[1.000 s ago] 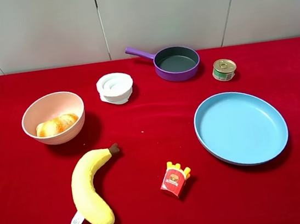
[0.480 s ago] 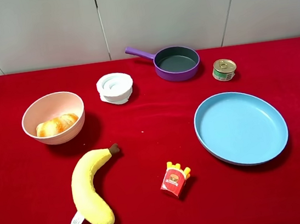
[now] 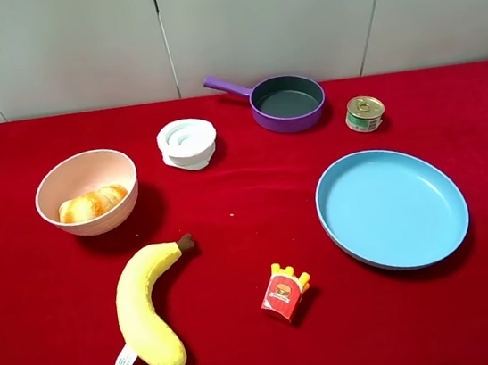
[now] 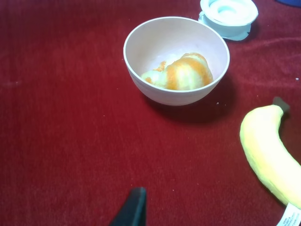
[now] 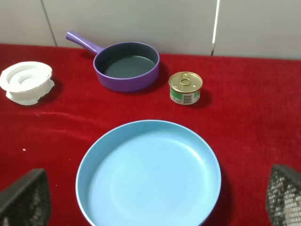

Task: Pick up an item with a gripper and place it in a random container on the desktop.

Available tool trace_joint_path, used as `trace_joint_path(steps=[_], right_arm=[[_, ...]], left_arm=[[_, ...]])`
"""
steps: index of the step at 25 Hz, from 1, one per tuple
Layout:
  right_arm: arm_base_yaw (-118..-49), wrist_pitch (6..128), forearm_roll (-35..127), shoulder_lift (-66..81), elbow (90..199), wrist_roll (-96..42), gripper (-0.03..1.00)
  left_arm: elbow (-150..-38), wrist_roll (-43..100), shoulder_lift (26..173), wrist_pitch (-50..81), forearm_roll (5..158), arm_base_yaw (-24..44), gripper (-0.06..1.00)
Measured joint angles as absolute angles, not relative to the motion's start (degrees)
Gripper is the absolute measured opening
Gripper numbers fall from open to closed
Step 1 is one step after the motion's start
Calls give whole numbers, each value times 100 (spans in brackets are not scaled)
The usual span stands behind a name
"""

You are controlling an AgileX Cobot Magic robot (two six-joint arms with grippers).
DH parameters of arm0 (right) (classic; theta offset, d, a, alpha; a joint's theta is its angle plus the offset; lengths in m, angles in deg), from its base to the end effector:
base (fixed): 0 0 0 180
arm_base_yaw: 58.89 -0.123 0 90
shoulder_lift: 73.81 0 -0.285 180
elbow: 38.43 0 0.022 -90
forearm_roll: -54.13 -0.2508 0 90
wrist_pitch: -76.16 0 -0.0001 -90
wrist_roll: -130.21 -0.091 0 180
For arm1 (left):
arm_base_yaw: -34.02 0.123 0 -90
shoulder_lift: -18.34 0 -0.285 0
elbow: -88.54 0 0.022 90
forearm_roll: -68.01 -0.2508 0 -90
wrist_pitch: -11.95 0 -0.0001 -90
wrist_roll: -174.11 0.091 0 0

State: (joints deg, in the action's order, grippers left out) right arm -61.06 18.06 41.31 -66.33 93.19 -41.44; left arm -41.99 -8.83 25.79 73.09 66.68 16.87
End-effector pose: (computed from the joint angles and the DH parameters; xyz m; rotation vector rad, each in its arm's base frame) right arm -0.0060 0.0169 0.2836 -0.1862 1.9662 0.1950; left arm -0.0035 0.0030 0.2724 0.2545 2.0499 -0.1887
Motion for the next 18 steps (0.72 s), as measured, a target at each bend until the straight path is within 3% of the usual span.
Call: trace_joint_path(steps=[18], right_arm=[[-6106, 1806, 4131, -6633, 9319, -4144, 69]], left_arm=[[-4199, -747, 2579, 7309, 6741, 1687, 94]])
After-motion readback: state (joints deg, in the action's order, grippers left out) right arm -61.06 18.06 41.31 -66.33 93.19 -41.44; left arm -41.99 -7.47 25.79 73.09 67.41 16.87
